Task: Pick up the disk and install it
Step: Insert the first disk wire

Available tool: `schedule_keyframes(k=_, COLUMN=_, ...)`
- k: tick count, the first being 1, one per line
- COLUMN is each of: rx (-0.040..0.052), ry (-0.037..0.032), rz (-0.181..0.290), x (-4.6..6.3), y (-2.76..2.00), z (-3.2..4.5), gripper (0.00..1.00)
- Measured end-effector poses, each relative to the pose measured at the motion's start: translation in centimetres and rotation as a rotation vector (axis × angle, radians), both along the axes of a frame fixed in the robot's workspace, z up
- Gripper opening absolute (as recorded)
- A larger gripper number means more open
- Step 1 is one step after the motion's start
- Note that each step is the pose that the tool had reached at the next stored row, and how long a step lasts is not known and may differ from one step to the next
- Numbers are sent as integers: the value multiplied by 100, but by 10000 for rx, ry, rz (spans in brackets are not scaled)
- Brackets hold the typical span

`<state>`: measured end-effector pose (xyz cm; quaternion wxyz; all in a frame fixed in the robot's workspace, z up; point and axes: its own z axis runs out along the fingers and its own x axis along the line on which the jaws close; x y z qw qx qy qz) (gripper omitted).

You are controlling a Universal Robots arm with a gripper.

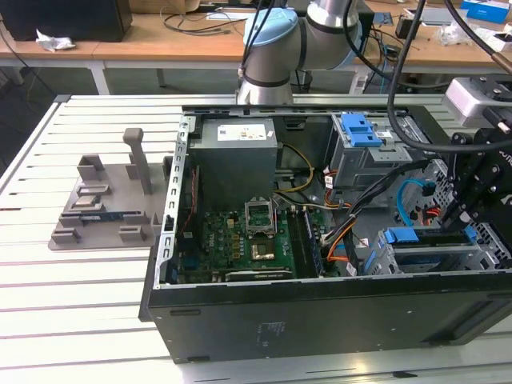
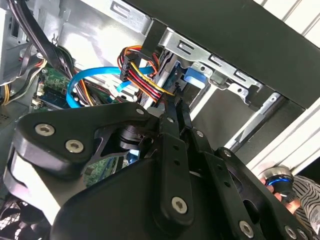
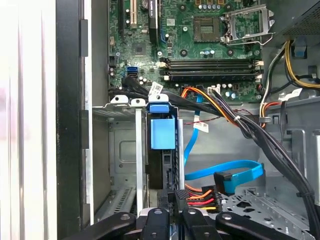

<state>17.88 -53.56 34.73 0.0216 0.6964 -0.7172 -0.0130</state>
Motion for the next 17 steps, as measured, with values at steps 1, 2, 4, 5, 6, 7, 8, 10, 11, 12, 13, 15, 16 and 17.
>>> schedule_keyframes(k=1, rx=1, ry=0, rz=15, x=-1, y=0, z=-4, gripper=17)
schedule_keyframes(k=2, rx=1, ry=0, rz=36, x=-1, y=2, z=-7, gripper=17)
schedule_keyframes(k=4, rx=0, ry=0, rz=74, x=-2, y=9, z=-14, gripper=17)
schedule_keyframes(k=5, rx=0, ry=0, rz=94, x=-3, y=22, z=-19, gripper=17)
schedule_keyframes(k=6, rx=2, ry=0, rz=115, x=-2, y=33, z=-25, gripper=17)
schedule_keyframes(k=7, rx=1, ry=-1, rz=135, x=-2, y=34, z=-31, gripper=17)
schedule_keyframes(k=8, rx=0, ry=-1, rz=142, x=-2, y=34, z=-34, gripper=17)
schedule_keyframes(k=10, rx=-2, ry=-1, rz=152, x=-1, y=32, z=-43, gripper=17)
schedule_keyframes(k=11, rx=2, ry=0, rz=154, x=-2, y=31, z=-51, gripper=17)
schedule_keyframes(k=12, rx=0, ry=-1, rz=156, x=-1, y=29, z=-60, gripper=17)
schedule_keyframes(k=13, rx=2, ry=0, rz=157, x=-1, y=28, z=-68, gripper=17)
schedule_keyframes(k=15, rx=-2, ry=-1, rz=158, x=-2, y=24, z=-86, gripper=17)
schedule_keyframes(k=16, rx=-2, ry=-1, rz=158, x=-2, y=23, z=-94, gripper=17)
schedule_keyframes(k=17, rx=-5, ry=-2, rz=159, x=-1, y=23, z=-97, gripper=17)
